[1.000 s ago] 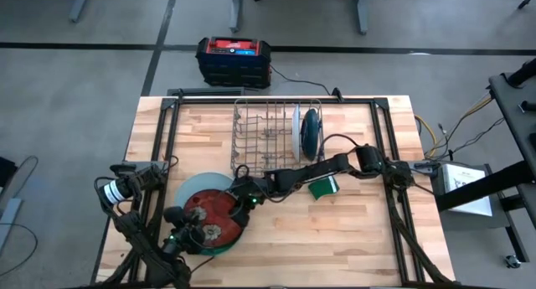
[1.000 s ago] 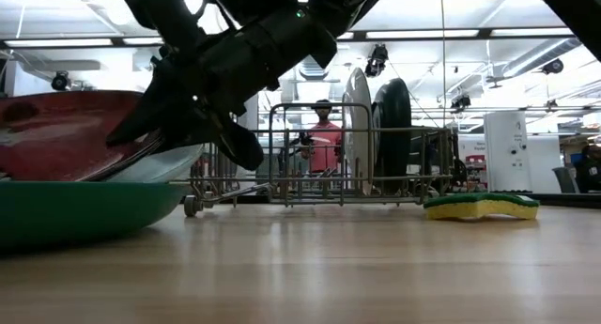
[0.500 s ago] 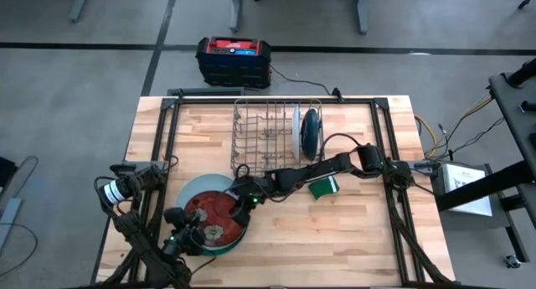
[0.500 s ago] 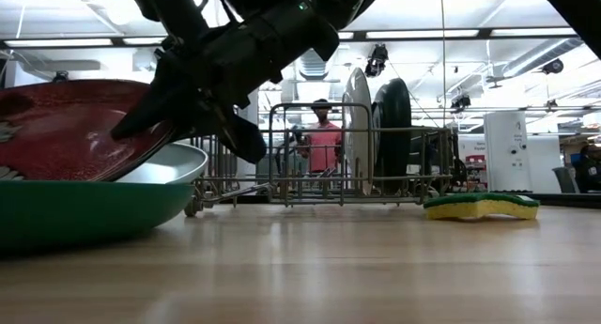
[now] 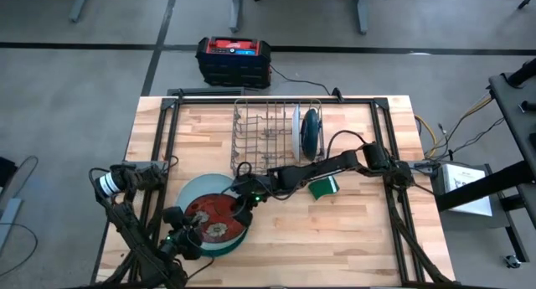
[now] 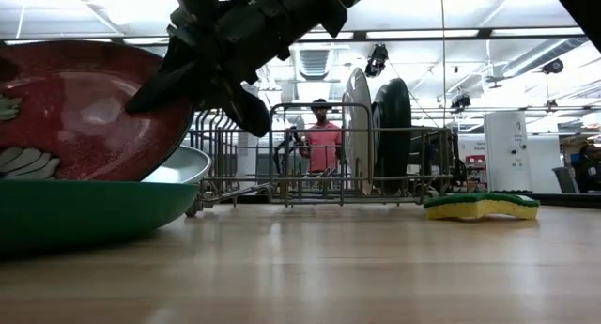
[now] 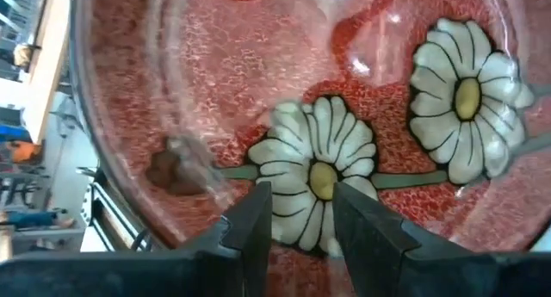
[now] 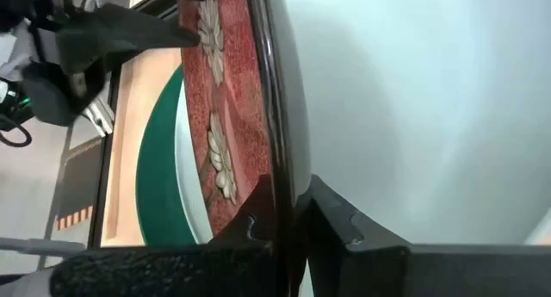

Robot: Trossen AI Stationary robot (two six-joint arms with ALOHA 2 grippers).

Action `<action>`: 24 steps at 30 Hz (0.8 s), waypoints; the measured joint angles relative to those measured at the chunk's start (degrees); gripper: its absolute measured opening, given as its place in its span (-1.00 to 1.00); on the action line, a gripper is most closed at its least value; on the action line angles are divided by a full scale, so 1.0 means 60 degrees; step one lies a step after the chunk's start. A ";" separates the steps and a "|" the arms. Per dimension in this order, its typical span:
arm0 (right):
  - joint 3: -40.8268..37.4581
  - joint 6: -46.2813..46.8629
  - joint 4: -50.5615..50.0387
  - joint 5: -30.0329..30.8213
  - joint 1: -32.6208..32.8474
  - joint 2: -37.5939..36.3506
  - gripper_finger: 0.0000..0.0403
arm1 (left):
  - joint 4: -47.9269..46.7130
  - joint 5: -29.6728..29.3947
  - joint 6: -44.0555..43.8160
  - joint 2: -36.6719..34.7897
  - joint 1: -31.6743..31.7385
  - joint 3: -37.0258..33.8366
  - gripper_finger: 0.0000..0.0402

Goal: Sort dishes
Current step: Put the red plate into the dish rack

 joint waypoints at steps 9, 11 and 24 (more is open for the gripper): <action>-0.0004 -0.0220 -0.0317 0.0168 0.0000 -0.0346 -0.94 | -0.0009 -0.0421 -0.0053 -0.0951 -0.0021 0.0385 -0.42; -0.0004 -0.0349 -0.0507 0.0189 -0.0004 -0.0464 -0.94 | -0.0007 -0.0756 0.0077 -0.1084 -0.0054 0.0564 -0.42; -0.0004 -0.1240 -0.1794 0.0560 0.0069 -0.1151 -0.94 | 0.0001 -0.2786 0.0906 -0.1832 -0.0375 0.1904 -0.42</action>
